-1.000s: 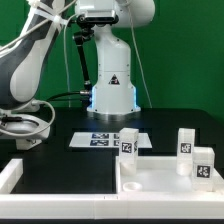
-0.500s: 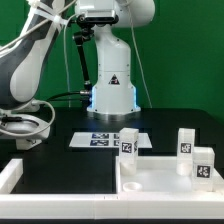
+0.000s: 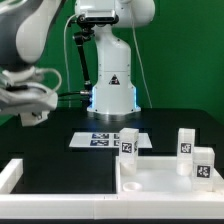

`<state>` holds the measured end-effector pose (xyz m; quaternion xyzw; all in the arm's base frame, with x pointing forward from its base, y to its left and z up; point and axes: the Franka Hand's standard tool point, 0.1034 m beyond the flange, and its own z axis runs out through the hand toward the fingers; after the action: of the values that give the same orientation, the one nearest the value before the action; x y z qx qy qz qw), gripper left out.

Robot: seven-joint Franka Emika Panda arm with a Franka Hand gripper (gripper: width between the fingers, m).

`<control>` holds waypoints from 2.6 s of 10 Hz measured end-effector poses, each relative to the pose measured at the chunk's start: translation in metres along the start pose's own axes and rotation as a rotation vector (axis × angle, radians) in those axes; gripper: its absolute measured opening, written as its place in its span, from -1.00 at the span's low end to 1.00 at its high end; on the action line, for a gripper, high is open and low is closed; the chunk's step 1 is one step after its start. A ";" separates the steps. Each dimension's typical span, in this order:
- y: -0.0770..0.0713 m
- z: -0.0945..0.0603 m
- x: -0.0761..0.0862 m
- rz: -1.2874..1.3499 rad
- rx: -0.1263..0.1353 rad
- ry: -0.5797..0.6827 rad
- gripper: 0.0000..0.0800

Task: Assemble square table

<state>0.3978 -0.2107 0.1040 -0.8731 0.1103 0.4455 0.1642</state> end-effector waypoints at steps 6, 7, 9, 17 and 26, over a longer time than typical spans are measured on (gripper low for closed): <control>-0.045 -0.034 0.016 -0.030 -0.110 0.418 -0.27; -0.074 -0.051 0.016 -0.027 -0.137 0.500 -0.27; -0.091 -0.061 0.013 0.027 -0.127 0.579 -0.27; -0.218 -0.101 0.043 -0.041 -0.208 1.290 -0.27; -0.263 -0.104 0.071 -0.101 -0.231 1.595 -0.27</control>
Offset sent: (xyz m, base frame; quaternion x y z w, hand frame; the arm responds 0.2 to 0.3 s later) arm -0.0007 0.0194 -0.0233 -0.0463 0.2566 -0.0157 0.9653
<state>0.6047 -0.0118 0.1525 -0.9436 0.1079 -0.3109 -0.0354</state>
